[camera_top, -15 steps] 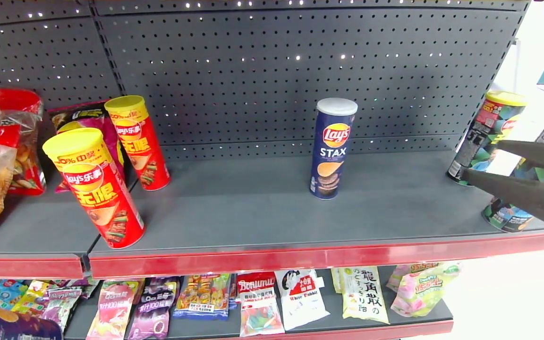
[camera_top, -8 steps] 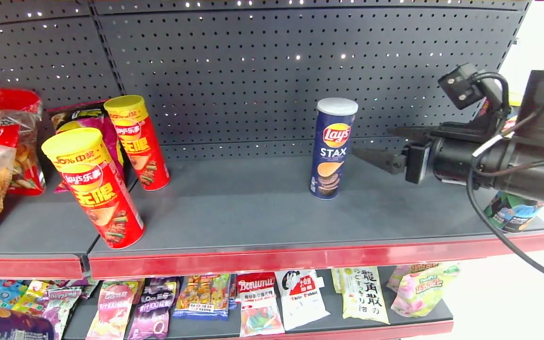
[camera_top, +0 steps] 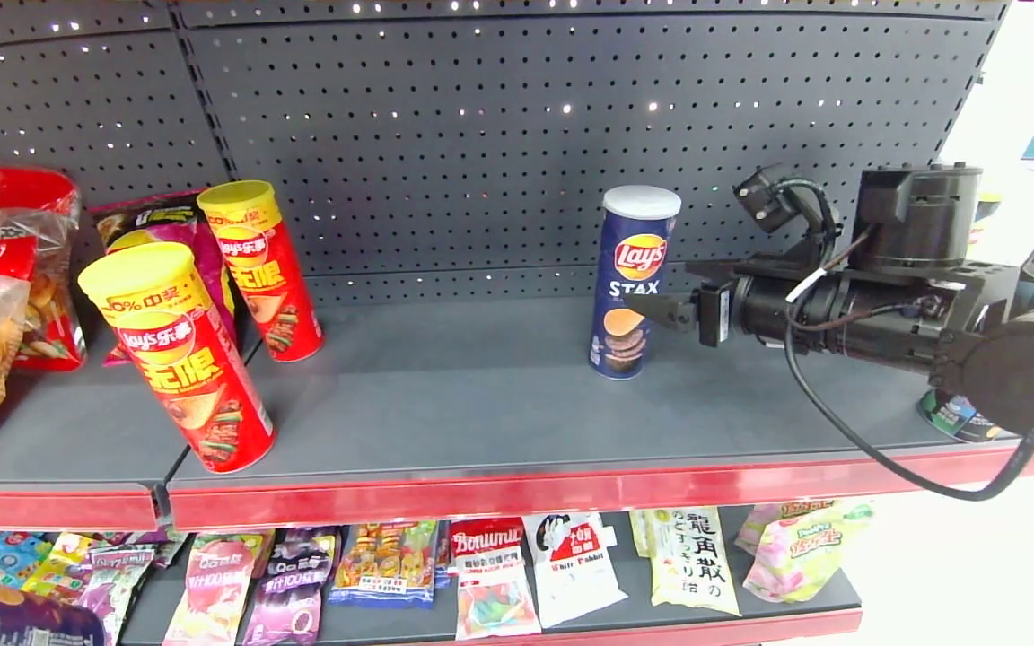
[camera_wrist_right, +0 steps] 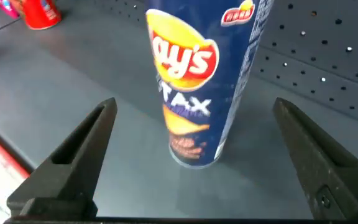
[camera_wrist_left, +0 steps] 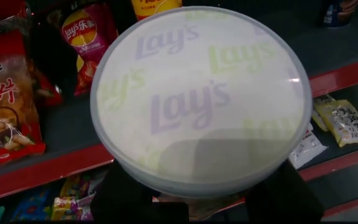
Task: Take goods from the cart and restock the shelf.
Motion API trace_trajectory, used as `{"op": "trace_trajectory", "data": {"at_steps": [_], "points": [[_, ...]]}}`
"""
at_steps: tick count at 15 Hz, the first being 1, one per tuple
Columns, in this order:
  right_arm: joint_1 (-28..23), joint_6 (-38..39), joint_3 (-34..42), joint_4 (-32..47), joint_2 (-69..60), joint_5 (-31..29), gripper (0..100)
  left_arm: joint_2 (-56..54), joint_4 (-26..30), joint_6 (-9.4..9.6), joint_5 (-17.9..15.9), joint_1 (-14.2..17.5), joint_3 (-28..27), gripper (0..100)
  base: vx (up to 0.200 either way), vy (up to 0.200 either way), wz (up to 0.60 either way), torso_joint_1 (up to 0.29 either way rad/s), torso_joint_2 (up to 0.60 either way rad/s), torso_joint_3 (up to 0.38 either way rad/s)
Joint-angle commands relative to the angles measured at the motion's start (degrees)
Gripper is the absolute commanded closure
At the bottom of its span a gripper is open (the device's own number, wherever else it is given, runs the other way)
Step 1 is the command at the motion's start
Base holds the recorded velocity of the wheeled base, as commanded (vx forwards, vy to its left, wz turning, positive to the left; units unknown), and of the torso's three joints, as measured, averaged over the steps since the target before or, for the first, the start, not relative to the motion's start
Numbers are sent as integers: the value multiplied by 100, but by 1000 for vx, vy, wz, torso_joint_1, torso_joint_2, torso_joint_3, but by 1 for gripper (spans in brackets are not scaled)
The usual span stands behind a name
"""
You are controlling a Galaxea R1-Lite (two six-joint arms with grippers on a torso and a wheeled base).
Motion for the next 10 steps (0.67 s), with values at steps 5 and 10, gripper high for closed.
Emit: {"op": "trace_trajectory", "data": {"at_steps": [5,10], "points": [[19,258,-643,4,448,-150,0,19,-1,-1,3,1,11,100,0,0,0,0,0,0],[19,267,-1197,4,853,-255,0,10,7,7,3,1,19,100,0,0,0,0,0,0]]}}
